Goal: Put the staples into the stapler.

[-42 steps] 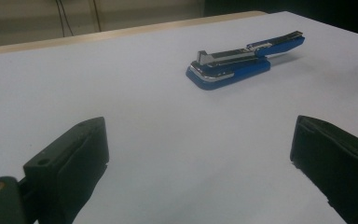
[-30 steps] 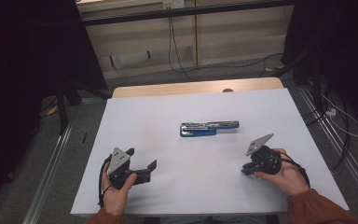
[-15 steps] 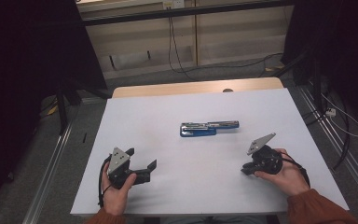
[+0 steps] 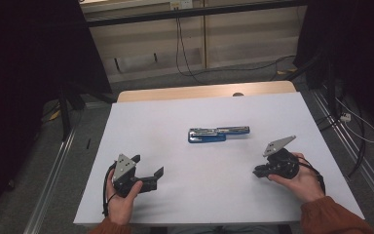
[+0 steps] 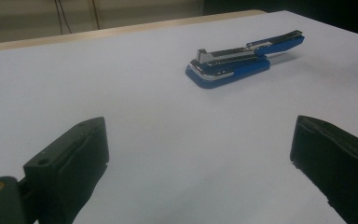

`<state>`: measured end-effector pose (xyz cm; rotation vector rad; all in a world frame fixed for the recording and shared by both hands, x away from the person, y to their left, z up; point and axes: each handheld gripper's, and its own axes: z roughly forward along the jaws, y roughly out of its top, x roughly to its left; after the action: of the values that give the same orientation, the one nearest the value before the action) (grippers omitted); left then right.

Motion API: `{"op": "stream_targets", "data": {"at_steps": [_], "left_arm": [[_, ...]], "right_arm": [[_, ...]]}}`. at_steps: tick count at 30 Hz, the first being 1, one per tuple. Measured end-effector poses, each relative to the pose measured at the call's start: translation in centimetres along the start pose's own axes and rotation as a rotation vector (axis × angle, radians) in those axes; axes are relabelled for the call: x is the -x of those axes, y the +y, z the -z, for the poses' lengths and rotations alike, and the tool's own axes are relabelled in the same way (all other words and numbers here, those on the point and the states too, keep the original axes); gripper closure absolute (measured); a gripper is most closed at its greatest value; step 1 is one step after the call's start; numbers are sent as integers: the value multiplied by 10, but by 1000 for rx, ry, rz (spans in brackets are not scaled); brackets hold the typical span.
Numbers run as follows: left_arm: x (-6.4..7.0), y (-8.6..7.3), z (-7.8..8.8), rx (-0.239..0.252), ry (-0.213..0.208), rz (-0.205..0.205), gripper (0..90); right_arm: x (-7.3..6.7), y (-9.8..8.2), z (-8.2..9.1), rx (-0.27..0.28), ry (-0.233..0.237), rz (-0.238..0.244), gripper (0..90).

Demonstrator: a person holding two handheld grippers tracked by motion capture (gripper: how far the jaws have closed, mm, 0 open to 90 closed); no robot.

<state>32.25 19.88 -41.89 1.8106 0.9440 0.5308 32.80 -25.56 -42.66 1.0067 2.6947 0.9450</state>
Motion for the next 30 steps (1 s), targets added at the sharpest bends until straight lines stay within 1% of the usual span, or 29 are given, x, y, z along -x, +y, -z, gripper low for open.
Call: {"op": "stream_targets", "data": {"at_steps": [1,2,3,5,8,9,13,16,17,20,24,26,28,29,30], "left_arm": [[0,0,0,4,1,4,45],[0,0,0,5,1,3,45],[0,0,0,5,1,3,45],[0,0,0,4,2,5,45],[0,0,0,4,2,4,45],[0,0,0,4,2,4,45],[0,0,0,4,2,3,45],[0,0,0,-2,-2,0,45],[0,0,0,0,-3,-1,45],[0,0,0,4,-3,2,45],[0,0,0,5,-3,3,45],[0,1,-1,3,-1,1,45],[0,1,-1,-4,-1,-6,45],[0,0,-1,-4,-1,-5,45],[0,1,-1,-3,-1,-6,45]], "right_arm": [[0,0,0,0,0,0,792],[0,1,2,21,1,2,792],[0,1,2,21,1,2,792],[0,1,4,41,2,-1,792],[1,2,6,70,26,-5,792],[1,2,6,75,34,15,792],[0,4,6,77,30,14,792],[1,6,7,94,34,17,792],[1,8,7,105,33,25,792],[2,11,7,111,30,33,792],[4,18,6,118,31,48,792],[5,23,6,121,27,51,792],[7,31,5,112,21,72,792],[7,31,5,112,21,72,792],[8,36,4,115,19,74,792]]}}
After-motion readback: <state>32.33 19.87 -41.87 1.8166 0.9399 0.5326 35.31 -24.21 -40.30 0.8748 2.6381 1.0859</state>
